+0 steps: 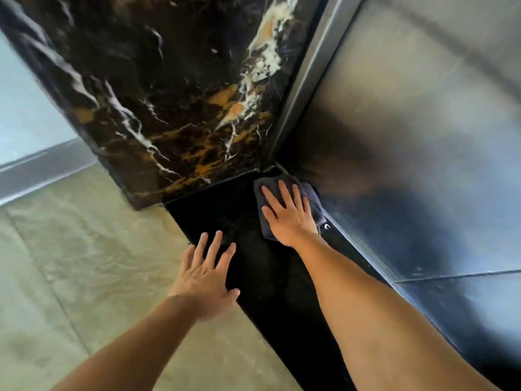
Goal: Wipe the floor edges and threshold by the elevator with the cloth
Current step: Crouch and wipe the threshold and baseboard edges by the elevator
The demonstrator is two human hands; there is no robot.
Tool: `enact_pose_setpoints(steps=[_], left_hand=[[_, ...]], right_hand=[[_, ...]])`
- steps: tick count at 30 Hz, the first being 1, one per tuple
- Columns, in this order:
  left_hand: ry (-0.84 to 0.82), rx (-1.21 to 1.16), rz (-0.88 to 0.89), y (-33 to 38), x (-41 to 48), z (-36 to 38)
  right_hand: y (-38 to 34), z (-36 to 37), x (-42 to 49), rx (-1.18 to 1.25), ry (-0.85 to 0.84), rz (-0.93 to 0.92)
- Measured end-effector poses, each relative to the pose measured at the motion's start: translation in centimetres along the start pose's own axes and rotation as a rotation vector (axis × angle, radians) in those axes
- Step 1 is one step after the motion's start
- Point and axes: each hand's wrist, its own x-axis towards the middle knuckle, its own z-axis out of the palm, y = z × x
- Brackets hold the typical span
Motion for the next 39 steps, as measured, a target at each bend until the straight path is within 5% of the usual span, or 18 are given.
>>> enact_pose_setpoints(steps=[2, 4, 9, 11, 14, 17, 19, 23, 26, 29, 32, 37, 39], left_hand=[[0.040, 0.043, 0.057, -2.0, -1.3, -0.4], [0.107, 0.061, -0.011, -4.2, -3.2, -0.2], [0.239, -0.087, -0.520, -11.9, -9.2, 0.6], [0.293, -0.076, -0.627, -14.4, -11.7, 0.6], [0.365, -0.089, -0.669, -16.0, -13.6, 1.2], [0.424, -0.070, -0.680, -15.9, -13.6, 2.5], [0.464, -0.108, -0.683, -16.2, -13.0, 2.0], [0.452, -0.122, -0.700, -16.0, -13.7, 2.6], [0.482, -0.132, -0.742, -16.2, -13.6, 2.6], [0.474, -0.108, -0.775, -16.2, -13.6, 2.9], [0.446, -0.095, -0.781, -16.3, -13.5, 2.9], [0.479, -0.095, -0.708, -16.4, -16.1, 4.7], [0.512, -0.069, -0.751, -18.2, -18.1, 5.1]], right_hand=[[-3.1, 1.9, -1.4, 0.163, 0.103, 0.322], [-8.1, 2.6, -2.4, 0.211, 0.107, 0.373], [-17.8, 2.8, -3.7, -0.212, -0.197, -0.758], [-17.1, 1.6, -2.2, -0.321, -0.202, -0.997], [-13.0, 1.6, 0.4, -0.263, 0.043, -0.812], [-13.5, 4.9, -2.5, -0.010, 0.353, -0.013], [-18.2, 6.9, -5.9, 0.162, 0.416, 0.191], [-23.3, 8.1, -9.9, -0.086, 0.164, -0.731], [-26.0, 5.9, -2.9, -0.193, 0.180, -1.117], [-31.1, 5.1, 2.3, -0.130, 0.214, -0.781], [-36.1, 6.7, -1.5, 0.038, 0.214, -0.408], [-33.7, 5.4, -2.9, -0.244, 0.005, -1.047], [-33.7, 3.5, 1.7, -0.284, -0.011, -0.900]])
